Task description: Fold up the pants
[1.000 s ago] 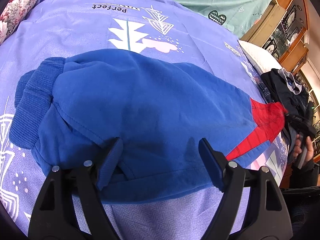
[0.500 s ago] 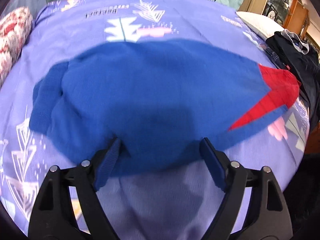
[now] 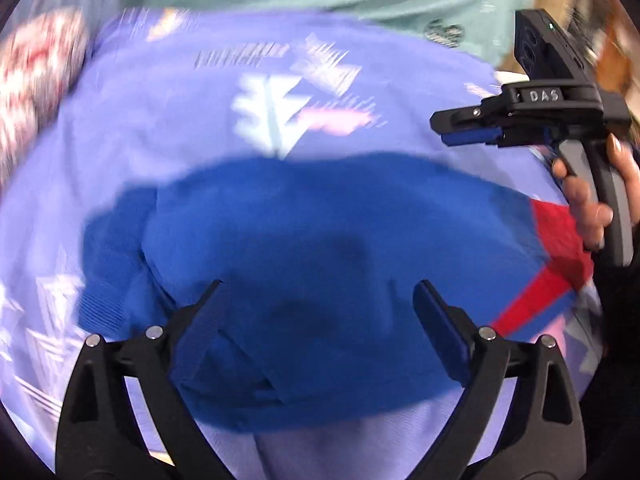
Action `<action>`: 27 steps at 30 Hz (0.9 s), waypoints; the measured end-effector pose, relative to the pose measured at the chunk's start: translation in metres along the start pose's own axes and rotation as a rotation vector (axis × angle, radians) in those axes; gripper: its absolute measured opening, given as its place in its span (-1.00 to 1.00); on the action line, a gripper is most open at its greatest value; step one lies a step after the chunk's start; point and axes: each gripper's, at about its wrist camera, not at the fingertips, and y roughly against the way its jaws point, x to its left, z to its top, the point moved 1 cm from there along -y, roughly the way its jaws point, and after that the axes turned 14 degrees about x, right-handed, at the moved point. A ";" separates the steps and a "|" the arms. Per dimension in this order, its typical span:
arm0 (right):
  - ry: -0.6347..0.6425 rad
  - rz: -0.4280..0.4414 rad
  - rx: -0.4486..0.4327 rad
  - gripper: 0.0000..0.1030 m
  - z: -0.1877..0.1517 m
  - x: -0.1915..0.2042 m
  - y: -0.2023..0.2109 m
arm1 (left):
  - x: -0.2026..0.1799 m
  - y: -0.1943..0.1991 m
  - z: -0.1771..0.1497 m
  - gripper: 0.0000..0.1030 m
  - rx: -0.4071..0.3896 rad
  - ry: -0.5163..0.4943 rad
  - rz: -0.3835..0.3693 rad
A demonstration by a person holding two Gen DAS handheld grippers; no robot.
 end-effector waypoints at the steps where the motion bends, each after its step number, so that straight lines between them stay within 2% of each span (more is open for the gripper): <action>1: -0.019 0.011 0.039 -0.07 0.012 -0.012 -0.013 | 0.007 -0.007 0.000 0.83 0.014 0.027 -0.023; 3: -0.035 0.045 0.091 -0.07 0.008 -0.019 -0.026 | 0.012 -0.004 -0.001 0.83 -0.007 0.037 -0.062; 6: -0.001 0.127 0.128 -0.03 -0.006 -0.013 -0.025 | 0.012 -0.006 -0.002 0.84 -0.006 0.042 -0.066; 8: 0.053 0.247 0.152 -0.01 -0.014 -0.008 -0.019 | 0.011 -0.007 -0.001 0.85 -0.006 0.045 -0.061; 12: 0.114 0.393 0.189 0.17 -0.027 -0.003 -0.010 | 0.011 -0.008 -0.002 0.85 -0.007 0.043 -0.064; 14: 0.113 0.446 0.223 0.17 -0.031 -0.001 -0.014 | 0.013 -0.008 -0.002 0.85 -0.010 0.049 -0.076; 20: 0.002 0.374 0.252 0.17 -0.024 -0.011 -0.042 | 0.014 -0.009 -0.001 0.86 -0.005 0.047 -0.065; 23: -0.007 0.354 0.208 0.14 -0.011 -0.004 -0.048 | 0.015 -0.010 0.000 0.86 0.004 0.048 -0.062; 25: -0.002 0.340 0.138 -0.22 -0.001 -0.001 -0.046 | 0.013 -0.011 0.001 0.86 0.013 0.040 -0.046; 26: -0.006 0.316 0.101 -0.32 0.002 -0.003 -0.046 | 0.012 -0.012 0.002 0.86 0.016 0.037 -0.037; 27: -0.018 0.301 0.060 -0.59 0.004 -0.008 -0.042 | 0.011 -0.013 0.002 0.86 0.019 0.035 -0.031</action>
